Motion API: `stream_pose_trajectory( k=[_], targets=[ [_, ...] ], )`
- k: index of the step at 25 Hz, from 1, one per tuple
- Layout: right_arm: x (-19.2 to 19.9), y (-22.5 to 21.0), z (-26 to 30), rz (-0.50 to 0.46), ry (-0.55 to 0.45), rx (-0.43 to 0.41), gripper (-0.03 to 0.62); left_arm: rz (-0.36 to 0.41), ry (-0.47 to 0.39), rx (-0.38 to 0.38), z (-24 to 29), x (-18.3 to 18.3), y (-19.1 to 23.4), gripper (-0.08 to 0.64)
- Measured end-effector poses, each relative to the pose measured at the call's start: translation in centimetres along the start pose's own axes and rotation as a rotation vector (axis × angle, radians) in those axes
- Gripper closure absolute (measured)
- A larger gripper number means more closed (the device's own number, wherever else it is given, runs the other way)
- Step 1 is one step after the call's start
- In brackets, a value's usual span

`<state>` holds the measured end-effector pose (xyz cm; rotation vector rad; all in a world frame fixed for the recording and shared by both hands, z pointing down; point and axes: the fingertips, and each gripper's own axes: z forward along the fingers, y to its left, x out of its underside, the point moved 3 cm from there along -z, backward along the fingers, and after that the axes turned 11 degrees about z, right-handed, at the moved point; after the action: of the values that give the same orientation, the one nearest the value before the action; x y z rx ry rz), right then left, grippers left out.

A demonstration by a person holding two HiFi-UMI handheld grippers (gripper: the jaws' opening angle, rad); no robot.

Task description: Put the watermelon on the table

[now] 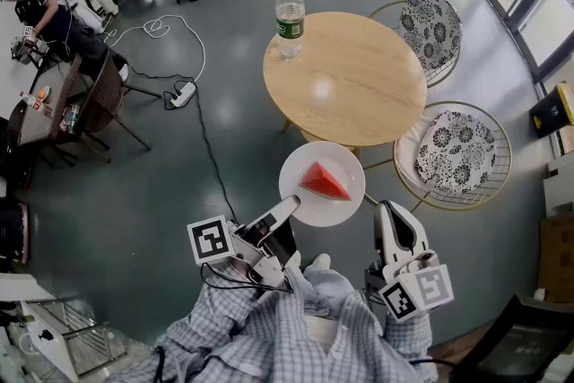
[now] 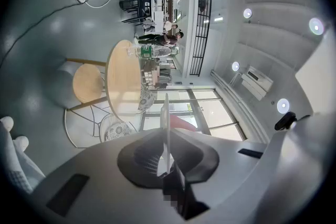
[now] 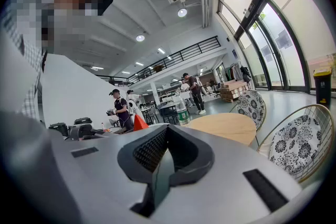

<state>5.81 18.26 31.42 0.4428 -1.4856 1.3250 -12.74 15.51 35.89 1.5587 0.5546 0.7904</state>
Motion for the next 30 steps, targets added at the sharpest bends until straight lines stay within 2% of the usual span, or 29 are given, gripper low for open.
stream_pose_trajectory(
  k=[10, 12, 17, 23, 24, 26, 30],
  targets=[
    [0.4, -0.1, 0.0, 0.018, 0.030, 0.027, 0.584, 0.005, 0.004, -0.001, -0.2, 0.0, -0.2, 0.531],
    [0.8, -0.4, 0.1, 0.066, 0.052, 0.035, 0.584, 0.003, 0.003, 0.001, -0.2, 0.0, -0.2, 0.531],
    [1.8, -0.5, 0.5, 0.257, 0.077, 0.020, 0.583, 0.006, 0.008, 0.004, -0.3, 0.0, -0.1, 0.531],
    [3.1, 0.2, 1.3, 0.406, 0.102, -0.018, 0.580, 0.004, 0.011, 0.007, -0.4, -0.3, -0.1, 0.531],
    [3.3, 0.4, 1.4, 0.430, 0.102, -0.028, 0.559, 0.005, 0.012, 0.007, -0.4, -0.3, -0.1, 0.531],
    [3.5, 0.7, 1.7, 0.469, 0.106, -0.047, 0.517, 0.004, 0.014, 0.008, -0.5, -0.4, 0.0, 0.531],
    [4.3, 1.1, 2.2, 0.473, 0.136, -0.041, 0.511, 0.013, 0.021, 0.007, -0.6, -0.6, 0.0, 0.531]
  ],
)
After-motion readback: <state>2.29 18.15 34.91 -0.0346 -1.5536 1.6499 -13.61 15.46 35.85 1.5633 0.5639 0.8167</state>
